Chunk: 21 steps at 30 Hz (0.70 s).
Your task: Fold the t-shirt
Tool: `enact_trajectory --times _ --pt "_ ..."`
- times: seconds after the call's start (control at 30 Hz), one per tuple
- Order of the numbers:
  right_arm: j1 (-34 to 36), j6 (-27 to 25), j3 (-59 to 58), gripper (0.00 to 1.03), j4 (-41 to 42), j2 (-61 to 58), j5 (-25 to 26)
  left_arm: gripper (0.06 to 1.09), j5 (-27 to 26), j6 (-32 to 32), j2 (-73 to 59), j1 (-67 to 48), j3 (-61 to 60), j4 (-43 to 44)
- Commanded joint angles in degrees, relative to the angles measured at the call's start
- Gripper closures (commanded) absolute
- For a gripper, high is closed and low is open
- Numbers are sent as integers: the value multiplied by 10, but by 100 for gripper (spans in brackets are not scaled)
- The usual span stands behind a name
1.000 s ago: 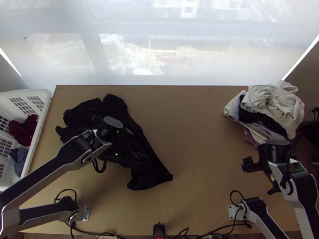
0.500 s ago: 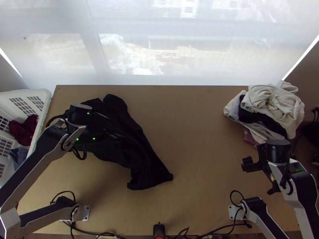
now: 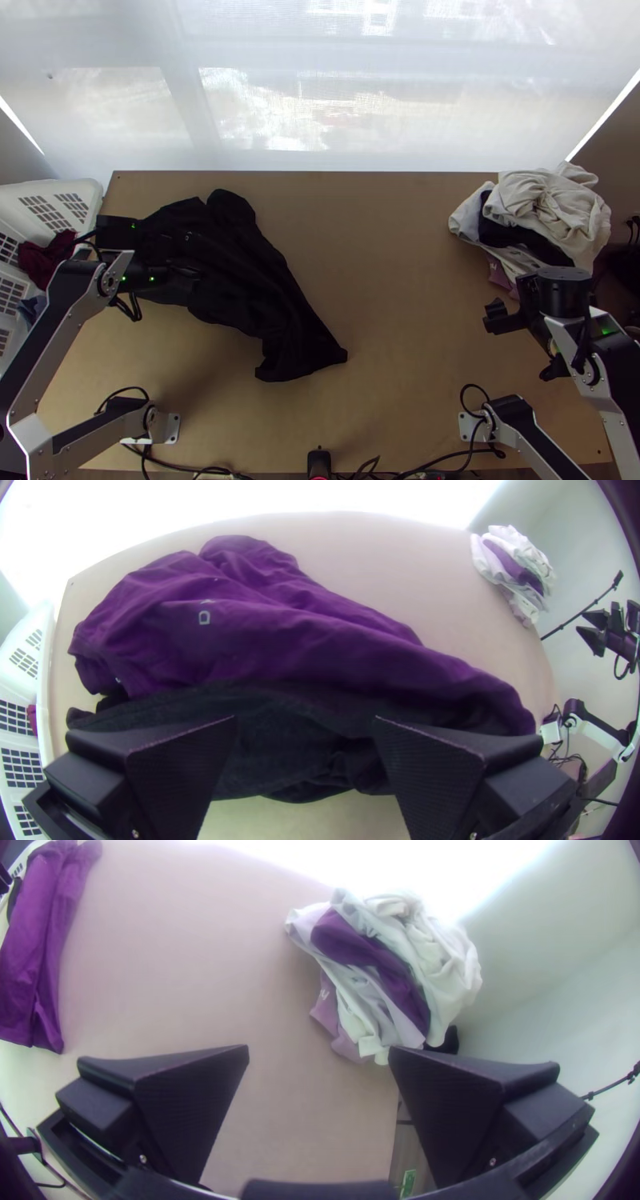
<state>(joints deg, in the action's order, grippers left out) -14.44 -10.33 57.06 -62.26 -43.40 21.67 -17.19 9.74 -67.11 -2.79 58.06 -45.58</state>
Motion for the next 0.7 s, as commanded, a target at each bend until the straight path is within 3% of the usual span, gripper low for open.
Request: enact_trajectory --times 0.0,0.1,0.47,0.53,0.63,0.67 --pt "-33 0 35 5 1 -35 -1 10 47 12 -4 27 -64 93" --pt "-43 0 31 5 4 -40 -1 10 59 12 -23 27 -81 135" --pt "-135 -4 110 5 15 -123 -1 12 76 -6 -113 -6 -79 149" --pt "-147 -9 125 5 21 -144 -1 28 76 -9 -112 -13 -77 145" --pt "-155 -16 136 5 43 -174 -1 72 76 -16 -97 -19 -76 146" --pt "-160 -19 139 5 50 -184 -1 83 76 -17 -95 -20 -75 145"
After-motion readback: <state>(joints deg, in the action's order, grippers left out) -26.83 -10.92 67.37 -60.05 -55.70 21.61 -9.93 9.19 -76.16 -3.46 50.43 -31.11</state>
